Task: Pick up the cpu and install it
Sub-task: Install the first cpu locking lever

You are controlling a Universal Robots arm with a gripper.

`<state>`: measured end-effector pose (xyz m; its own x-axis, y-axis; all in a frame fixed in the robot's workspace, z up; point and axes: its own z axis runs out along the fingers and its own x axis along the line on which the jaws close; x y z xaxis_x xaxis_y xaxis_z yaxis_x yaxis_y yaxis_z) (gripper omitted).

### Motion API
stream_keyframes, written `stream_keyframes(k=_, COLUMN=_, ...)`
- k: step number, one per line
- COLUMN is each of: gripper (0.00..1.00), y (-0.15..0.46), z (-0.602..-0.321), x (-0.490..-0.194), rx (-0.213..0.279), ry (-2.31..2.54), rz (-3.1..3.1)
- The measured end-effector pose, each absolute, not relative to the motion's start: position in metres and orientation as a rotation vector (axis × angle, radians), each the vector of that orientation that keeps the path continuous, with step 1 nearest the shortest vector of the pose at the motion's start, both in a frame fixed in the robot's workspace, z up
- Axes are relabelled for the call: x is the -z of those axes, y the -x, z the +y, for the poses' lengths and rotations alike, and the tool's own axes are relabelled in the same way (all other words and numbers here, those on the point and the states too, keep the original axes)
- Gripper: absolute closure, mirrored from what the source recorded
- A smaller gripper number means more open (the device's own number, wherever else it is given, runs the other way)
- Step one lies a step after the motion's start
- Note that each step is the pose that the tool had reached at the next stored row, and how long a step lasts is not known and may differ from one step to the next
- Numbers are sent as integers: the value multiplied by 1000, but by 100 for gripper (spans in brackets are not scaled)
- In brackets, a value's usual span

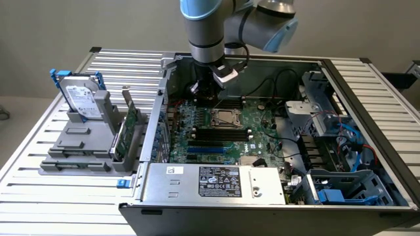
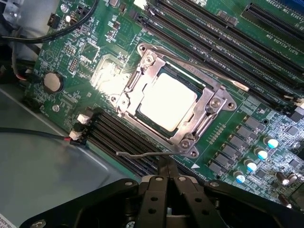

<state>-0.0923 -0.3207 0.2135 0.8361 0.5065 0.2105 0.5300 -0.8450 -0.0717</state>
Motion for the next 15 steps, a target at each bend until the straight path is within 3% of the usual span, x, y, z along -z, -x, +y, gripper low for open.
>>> stream_keyframes(k=15, gripper=89, y=92, z=-321, x=-208, rx=271, ry=2908, rz=-840)
